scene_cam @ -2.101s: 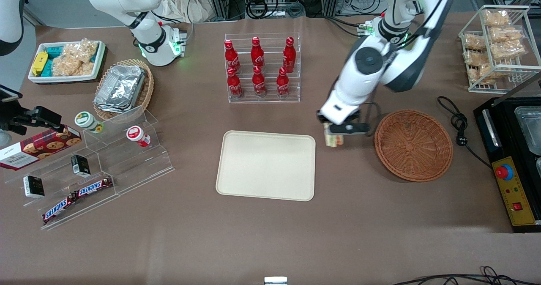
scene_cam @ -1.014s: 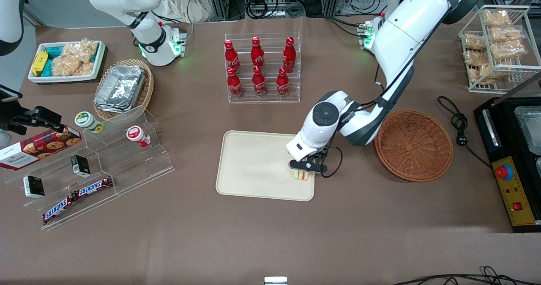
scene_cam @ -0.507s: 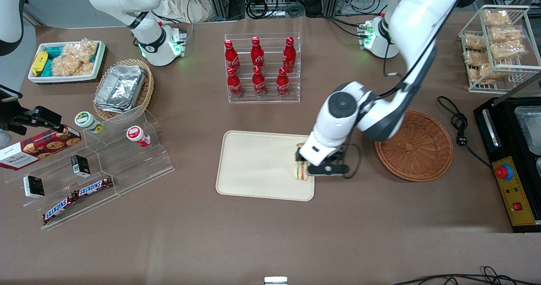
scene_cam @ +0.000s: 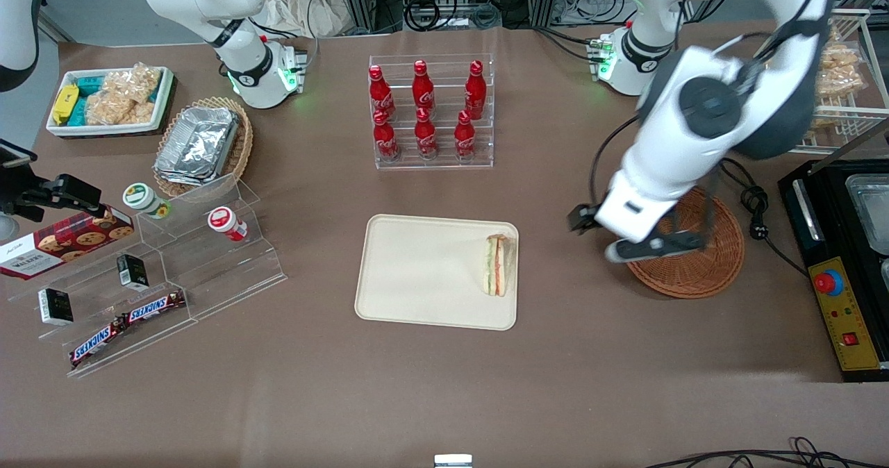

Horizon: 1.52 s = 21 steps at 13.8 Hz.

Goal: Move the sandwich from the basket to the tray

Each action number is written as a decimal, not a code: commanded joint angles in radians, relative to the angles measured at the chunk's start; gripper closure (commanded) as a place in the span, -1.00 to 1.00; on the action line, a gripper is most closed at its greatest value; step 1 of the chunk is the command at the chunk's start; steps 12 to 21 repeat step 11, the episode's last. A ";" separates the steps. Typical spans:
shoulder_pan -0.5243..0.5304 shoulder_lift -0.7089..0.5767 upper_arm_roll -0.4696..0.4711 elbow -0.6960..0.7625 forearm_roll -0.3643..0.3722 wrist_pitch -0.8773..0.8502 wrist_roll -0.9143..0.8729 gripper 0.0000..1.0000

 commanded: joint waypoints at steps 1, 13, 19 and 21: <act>-0.035 -0.068 0.154 0.041 -0.071 -0.148 0.153 -0.98; -0.043 -0.195 0.302 0.045 -0.062 -0.276 0.353 -0.98; -0.043 -0.195 0.302 0.045 -0.062 -0.276 0.353 -0.98; -0.043 -0.195 0.302 0.045 -0.062 -0.276 0.353 -0.98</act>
